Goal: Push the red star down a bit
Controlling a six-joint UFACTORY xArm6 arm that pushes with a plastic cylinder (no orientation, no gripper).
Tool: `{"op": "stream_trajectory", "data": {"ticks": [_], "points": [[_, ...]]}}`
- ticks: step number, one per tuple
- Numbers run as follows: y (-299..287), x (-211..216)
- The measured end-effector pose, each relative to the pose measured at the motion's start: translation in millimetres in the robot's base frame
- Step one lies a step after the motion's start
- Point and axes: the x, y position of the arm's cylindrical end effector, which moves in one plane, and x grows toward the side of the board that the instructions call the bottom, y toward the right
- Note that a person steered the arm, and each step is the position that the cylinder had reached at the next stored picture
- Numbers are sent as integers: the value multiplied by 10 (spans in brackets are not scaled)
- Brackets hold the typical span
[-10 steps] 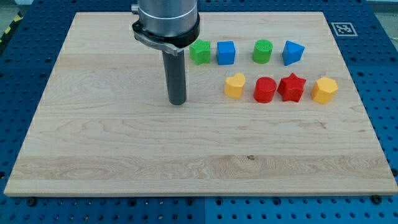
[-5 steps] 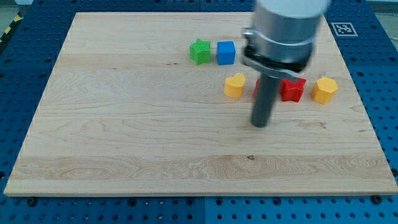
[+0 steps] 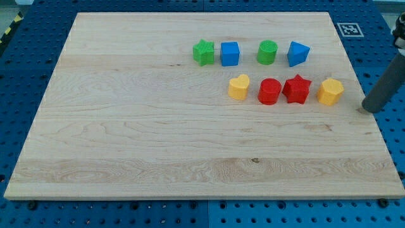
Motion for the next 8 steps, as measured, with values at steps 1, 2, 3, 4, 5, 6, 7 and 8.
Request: {"op": "stream_trajectory", "data": {"ticks": [1, 2, 3, 4, 5, 6, 7, 8], "points": [[151, -357], [91, -425], [-244, -426], [-454, -515], [-462, -587], [-511, -647], [-711, -647], [-1130, -639]]}}
